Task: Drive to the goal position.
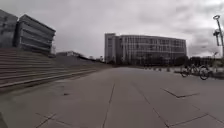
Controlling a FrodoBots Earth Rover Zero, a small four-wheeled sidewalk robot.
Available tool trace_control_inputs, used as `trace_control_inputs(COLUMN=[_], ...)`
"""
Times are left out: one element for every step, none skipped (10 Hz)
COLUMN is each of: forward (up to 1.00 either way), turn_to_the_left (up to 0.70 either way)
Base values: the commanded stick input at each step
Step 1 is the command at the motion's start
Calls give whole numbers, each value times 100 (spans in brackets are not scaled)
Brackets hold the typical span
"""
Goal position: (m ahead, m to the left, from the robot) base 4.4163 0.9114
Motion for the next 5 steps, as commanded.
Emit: trace_control_inputs(forward=[70,70,70,70,70], turn_to_the_left=[0,0,0,0,0])
